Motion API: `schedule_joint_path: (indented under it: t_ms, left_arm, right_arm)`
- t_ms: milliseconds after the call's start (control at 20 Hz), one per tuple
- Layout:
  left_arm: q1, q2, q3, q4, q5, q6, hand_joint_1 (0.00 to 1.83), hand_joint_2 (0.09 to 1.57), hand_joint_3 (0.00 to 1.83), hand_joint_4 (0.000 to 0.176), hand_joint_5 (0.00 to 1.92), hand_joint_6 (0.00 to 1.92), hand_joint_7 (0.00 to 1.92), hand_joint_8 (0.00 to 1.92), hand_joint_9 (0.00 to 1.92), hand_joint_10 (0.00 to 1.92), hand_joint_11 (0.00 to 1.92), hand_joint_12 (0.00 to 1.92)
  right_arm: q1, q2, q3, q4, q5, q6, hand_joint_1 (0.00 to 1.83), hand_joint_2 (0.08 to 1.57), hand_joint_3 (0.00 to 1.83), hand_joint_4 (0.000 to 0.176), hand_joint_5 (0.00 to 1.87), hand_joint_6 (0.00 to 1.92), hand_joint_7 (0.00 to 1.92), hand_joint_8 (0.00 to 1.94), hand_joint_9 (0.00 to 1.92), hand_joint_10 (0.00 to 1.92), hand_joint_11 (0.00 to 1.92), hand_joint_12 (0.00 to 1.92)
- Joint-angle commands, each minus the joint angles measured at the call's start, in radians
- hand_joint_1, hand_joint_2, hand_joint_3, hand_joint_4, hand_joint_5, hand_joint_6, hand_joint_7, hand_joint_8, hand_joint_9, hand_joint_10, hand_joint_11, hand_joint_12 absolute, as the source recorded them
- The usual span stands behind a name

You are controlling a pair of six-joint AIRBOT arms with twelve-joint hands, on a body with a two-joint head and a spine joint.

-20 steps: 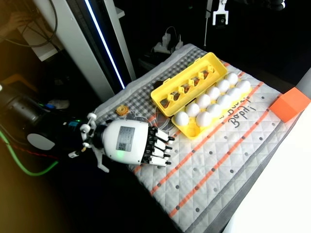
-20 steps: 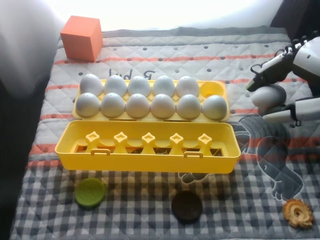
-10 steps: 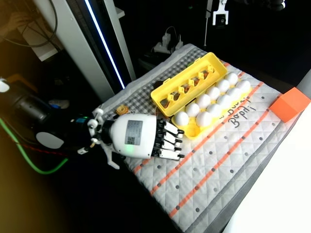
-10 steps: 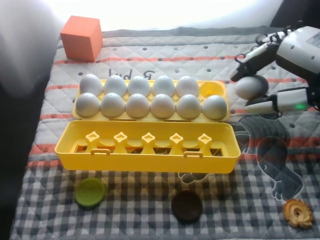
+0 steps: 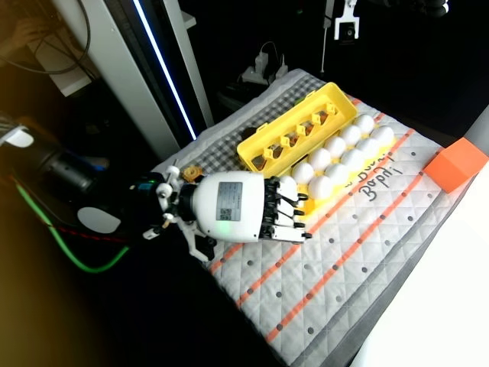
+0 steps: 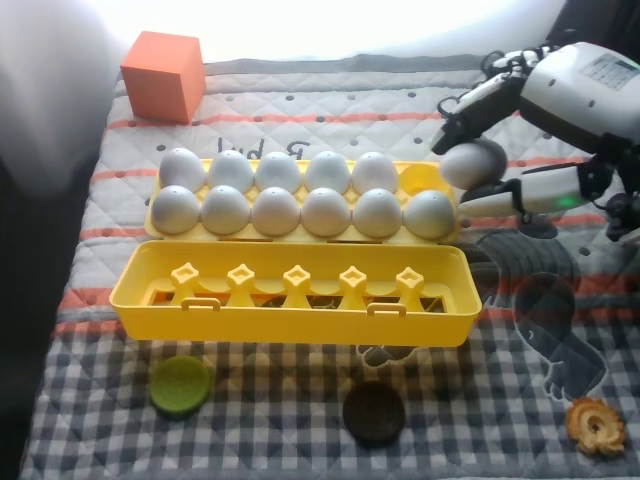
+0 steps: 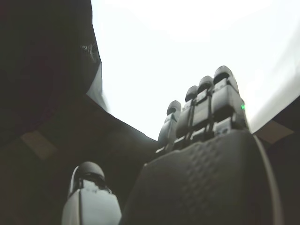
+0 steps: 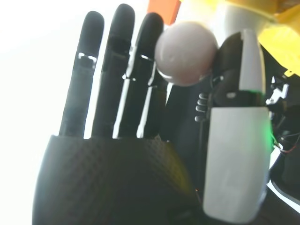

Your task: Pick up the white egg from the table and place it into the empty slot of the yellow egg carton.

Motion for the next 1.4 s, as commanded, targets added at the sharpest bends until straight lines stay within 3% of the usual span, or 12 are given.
schedule_joint_path:
  t_ms: [0, 250, 300, 350, 550, 600, 800, 1000, 1050, 1100, 1150, 1350]
  left_arm:
    - [-0.007, 0.002, 0.000, 0.007, -0.123, -0.005, 0.00, 0.77, 0.00, 0.115, 0.00, 0.00, 0.00, 0.00, 0.00, 0.00, 0.00, 0.00]
    - [-0.007, 0.002, 0.000, 0.007, -0.123, -0.005, 0.00, 0.75, 0.00, 0.110, 0.00, 0.00, 0.00, 0.00, 0.00, 0.00, 0.00, 0.00]
    - [-0.007, 0.002, 0.000, 0.007, -0.123, -0.005, 0.00, 0.75, 0.00, 0.117, 0.00, 0.00, 0.00, 0.00, 0.00, 0.00, 0.00, 0.00]
    - [-0.006, 0.002, 0.000, 0.007, -0.124, -0.005, 0.00, 0.75, 0.00, 0.124, 0.00, 0.00, 0.00, 0.00, 0.00, 0.00, 0.00, 0.00]
    - [-0.006, 0.002, 0.000, 0.007, -0.125, -0.005, 0.00, 0.76, 0.00, 0.105, 0.00, 0.00, 0.00, 0.00, 0.00, 0.00, 0.00, 0.00]
    - [-0.006, 0.002, 0.000, 0.007, -0.125, -0.005, 0.00, 0.76, 0.00, 0.106, 0.00, 0.00, 0.00, 0.00, 0.00, 0.00, 0.00, 0.00]
    - [-0.006, 0.002, 0.000, 0.007, -0.125, -0.005, 0.00, 0.75, 0.00, 0.126, 0.00, 0.00, 0.00, 0.00, 0.00, 0.00, 0.00, 0.00]
    - [-0.007, 0.002, 0.001, 0.007, -0.123, -0.005, 0.00, 0.75, 0.00, 0.119, 0.00, 0.00, 0.00, 0.00, 0.00, 0.00, 0.00, 0.00]
    - [-0.007, 0.002, 0.001, 0.007, -0.122, -0.005, 0.00, 0.74, 0.00, 0.120, 0.00, 0.00, 0.00, 0.00, 0.00, 0.00, 0.00, 0.00]
    - [-0.007, 0.002, 0.001, 0.007, -0.122, -0.005, 0.00, 0.73, 0.00, 0.123, 0.00, 0.00, 0.00, 0.00, 0.00, 0.00, 0.00, 0.00]
    - [-0.007, 0.002, 0.001, 0.008, -0.124, -0.005, 0.00, 0.74, 0.00, 0.119, 0.00, 0.00, 0.00, 0.00, 0.00, 0.00, 0.00, 0.00]
    - [-0.006, 0.002, 0.001, 0.008, -0.124, -0.005, 0.00, 0.76, 0.00, 0.110, 0.00, 0.00, 0.00, 0.00, 0.00, 0.00, 0.00, 0.00]
  right_arm:
    - [0.019, -0.001, 0.006, 0.030, 0.115, 0.006, 1.14, 1.07, 0.00, 0.000, 1.08, 0.81, 1.17, 0.00, 1.11, 0.00, 0.73, 0.73]
    - [0.028, -0.038, 0.041, 0.032, 0.115, 0.038, 1.16, 1.09, 0.00, 0.000, 1.02, 0.89, 1.12, 0.00, 1.09, 0.00, 0.74, 0.73]
    - [0.029, -0.045, 0.051, 0.032, 0.116, 0.060, 1.23, 1.07, 0.00, 0.000, 1.03, 0.94, 1.21, 0.38, 1.12, 0.01, 0.80, 0.67]
    - [0.029, -0.056, 0.069, 0.031, 0.117, 0.096, 1.24, 1.07, 0.00, 0.000, 1.02, 1.00, 1.19, 0.52, 1.13, 0.00, 0.83, 0.63]
    - [0.028, -0.082, 0.113, 0.028, 0.137, 0.181, 1.24, 1.08, 0.00, 0.004, 0.98, 0.97, 1.16, 0.69, 1.17, 0.00, 0.92, 0.52]
    - [0.028, -0.083, 0.113, 0.026, 0.138, 0.181, 1.23, 1.08, 0.00, 0.023, 0.99, 0.97, 1.12, 0.74, 1.13, 0.00, 0.87, 0.50]
    - [0.034, -0.096, 0.115, 0.006, 0.138, 0.185, 1.23, 1.08, 0.00, 0.033, 1.03, 0.90, 1.12, 0.76, 1.11, 0.00, 0.83, 0.49]
    - [0.052, -0.110, 0.118, -0.034, 0.137, 0.187, 1.24, 1.05, 0.00, 0.047, 1.11, 0.74, 1.14, 0.73, 1.16, 0.00, 0.78, 0.70]
    - [0.054, -0.112, 0.119, -0.035, 0.137, 0.187, 1.14, 1.05, 0.00, 0.005, 1.12, 0.75, 1.11, 0.30, 1.14, 0.02, 0.74, 0.78]
    - [0.057, -0.113, 0.120, -0.036, 0.137, 0.187, 1.07, 1.06, 0.00, 0.114, 1.09, 0.79, 1.08, 0.12, 1.07, 0.01, 0.64, 0.78]
    - [0.059, -0.112, 0.120, -0.040, 0.137, 0.188, 1.04, 1.07, 0.00, 0.158, 1.05, 0.86, 1.03, 0.03, 1.05, 0.00, 0.64, 0.89]
    - [0.059, -0.112, 0.121, -0.047, 0.136, 0.198, 1.04, 1.07, 0.00, 0.176, 1.05, 0.85, 1.12, 0.00, 1.07, 0.01, 0.62, 0.93]
